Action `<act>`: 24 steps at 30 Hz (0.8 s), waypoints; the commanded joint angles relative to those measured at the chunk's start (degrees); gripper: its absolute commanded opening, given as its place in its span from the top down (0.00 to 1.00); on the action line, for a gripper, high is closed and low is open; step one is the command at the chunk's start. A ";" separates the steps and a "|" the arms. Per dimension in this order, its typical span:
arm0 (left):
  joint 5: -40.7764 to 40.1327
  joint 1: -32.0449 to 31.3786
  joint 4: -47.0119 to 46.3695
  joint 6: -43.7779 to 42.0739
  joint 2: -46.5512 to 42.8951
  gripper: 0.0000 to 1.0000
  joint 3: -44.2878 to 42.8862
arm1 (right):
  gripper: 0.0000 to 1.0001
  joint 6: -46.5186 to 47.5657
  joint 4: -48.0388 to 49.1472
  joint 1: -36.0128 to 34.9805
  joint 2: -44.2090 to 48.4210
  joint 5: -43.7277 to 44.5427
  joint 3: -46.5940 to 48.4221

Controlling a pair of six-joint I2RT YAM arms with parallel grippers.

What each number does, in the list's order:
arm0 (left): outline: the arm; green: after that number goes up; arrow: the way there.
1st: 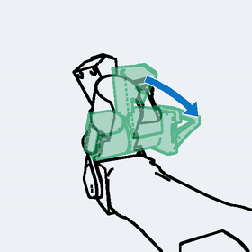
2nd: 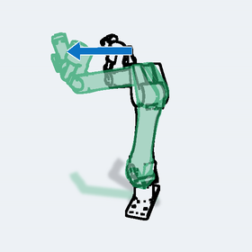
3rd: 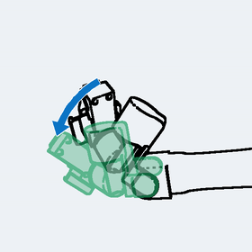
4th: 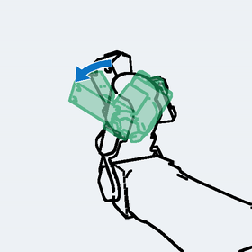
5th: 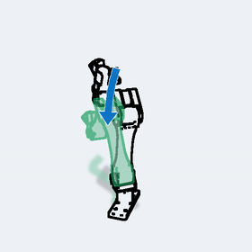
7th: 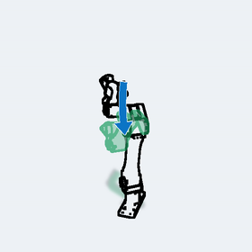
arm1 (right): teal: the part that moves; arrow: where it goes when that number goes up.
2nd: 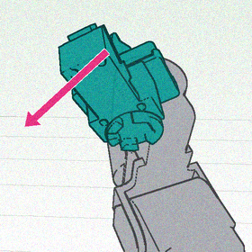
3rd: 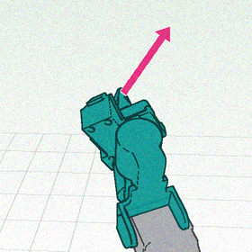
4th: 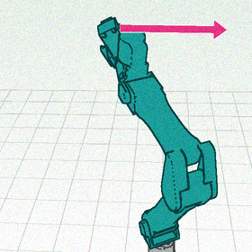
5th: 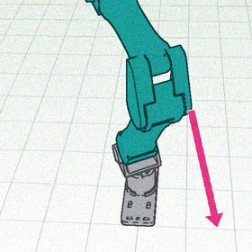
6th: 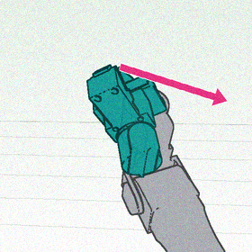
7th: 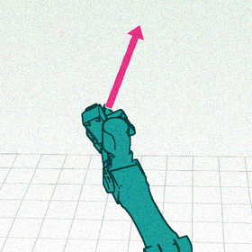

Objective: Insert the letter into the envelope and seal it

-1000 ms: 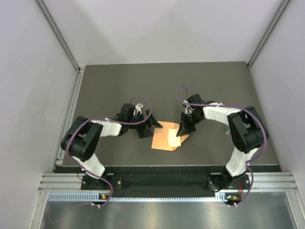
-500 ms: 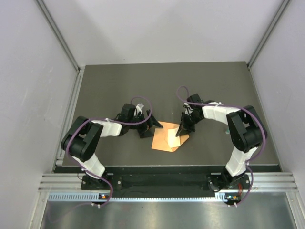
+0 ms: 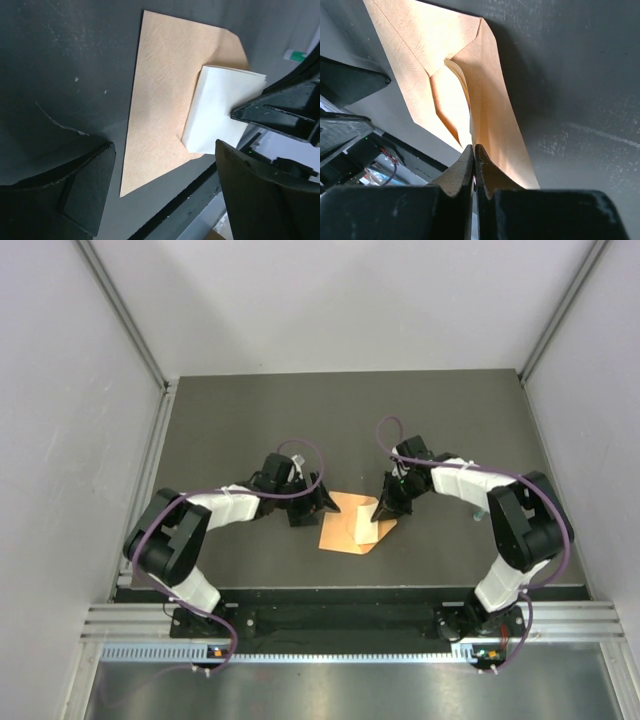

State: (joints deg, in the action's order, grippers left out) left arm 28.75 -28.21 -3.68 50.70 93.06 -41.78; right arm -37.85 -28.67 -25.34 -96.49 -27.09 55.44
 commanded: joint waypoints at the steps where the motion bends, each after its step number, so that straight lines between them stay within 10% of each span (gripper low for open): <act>1: -10.82 -2.81 12.99 -8.06 -0.69 0.21 -4.00 | 1.00 -2.67 1.59 -0.58 2.27 0.11 -1.65; 8: -11.44 -4.58 14.41 -8.60 1.60 0.47 -5.68 | 1.00 -6.27 0.72 -0.76 2.71 1.43 -1.92; 24: -10.83 -5.37 14.23 -7.63 3.45 0.52 -6.56 | 1.00 -16.91 5.54 -1.55 5.62 3.54 -6.05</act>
State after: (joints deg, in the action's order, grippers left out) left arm 18.52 -33.26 9.50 43.79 94.56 -47.64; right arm -52.73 -27.31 -26.15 -90.17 -22.22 49.67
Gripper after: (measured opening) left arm 0.480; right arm 0.006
